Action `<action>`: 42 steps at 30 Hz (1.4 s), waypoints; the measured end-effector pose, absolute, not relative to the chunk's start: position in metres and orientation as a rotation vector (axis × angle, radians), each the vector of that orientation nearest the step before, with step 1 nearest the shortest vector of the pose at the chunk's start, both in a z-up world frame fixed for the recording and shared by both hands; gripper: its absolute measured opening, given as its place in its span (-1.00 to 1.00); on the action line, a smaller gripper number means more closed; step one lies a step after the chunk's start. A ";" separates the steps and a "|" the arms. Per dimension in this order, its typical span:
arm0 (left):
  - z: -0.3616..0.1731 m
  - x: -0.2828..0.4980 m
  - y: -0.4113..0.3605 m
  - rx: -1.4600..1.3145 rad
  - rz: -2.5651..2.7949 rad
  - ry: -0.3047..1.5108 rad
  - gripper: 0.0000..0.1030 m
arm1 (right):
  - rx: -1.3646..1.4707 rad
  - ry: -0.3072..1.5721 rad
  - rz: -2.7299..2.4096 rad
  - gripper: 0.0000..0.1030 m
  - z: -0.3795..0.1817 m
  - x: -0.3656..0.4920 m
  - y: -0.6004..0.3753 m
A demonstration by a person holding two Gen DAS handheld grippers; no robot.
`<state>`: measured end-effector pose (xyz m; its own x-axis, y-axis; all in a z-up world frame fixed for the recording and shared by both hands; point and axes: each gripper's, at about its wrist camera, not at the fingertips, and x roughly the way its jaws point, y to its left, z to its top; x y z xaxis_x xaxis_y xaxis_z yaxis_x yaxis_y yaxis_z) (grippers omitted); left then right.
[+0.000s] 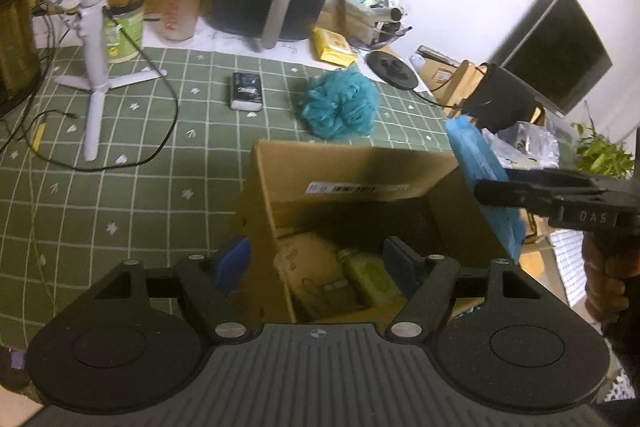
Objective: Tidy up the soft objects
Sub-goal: 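Carry the soap and wipes over the box and release both into it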
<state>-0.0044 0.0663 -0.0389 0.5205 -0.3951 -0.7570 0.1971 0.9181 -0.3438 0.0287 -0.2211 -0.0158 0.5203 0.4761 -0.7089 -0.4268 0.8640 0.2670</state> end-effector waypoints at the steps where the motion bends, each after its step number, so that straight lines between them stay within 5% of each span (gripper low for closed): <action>1: -0.039 -0.007 0.068 -0.225 -0.355 0.961 0.41 | 0.046 0.864 0.555 0.18 -0.015 0.029 -0.218; 9: -0.040 -0.023 0.088 -0.273 -0.290 0.950 0.41 | -0.122 0.841 0.754 0.23 -0.006 0.038 -0.189; 13: -0.040 -0.028 0.096 -0.298 -0.262 0.949 0.41 | -0.233 0.842 0.812 0.54 -0.012 0.036 -0.172; 25: -0.042 -0.025 0.096 -0.306 -0.255 0.959 0.41 | -0.173 0.892 0.747 0.93 -0.028 0.029 -0.175; 42: -0.040 -0.001 0.069 -0.260 -0.346 0.973 0.41 | -0.081 0.904 0.448 1.00 -0.036 0.018 -0.226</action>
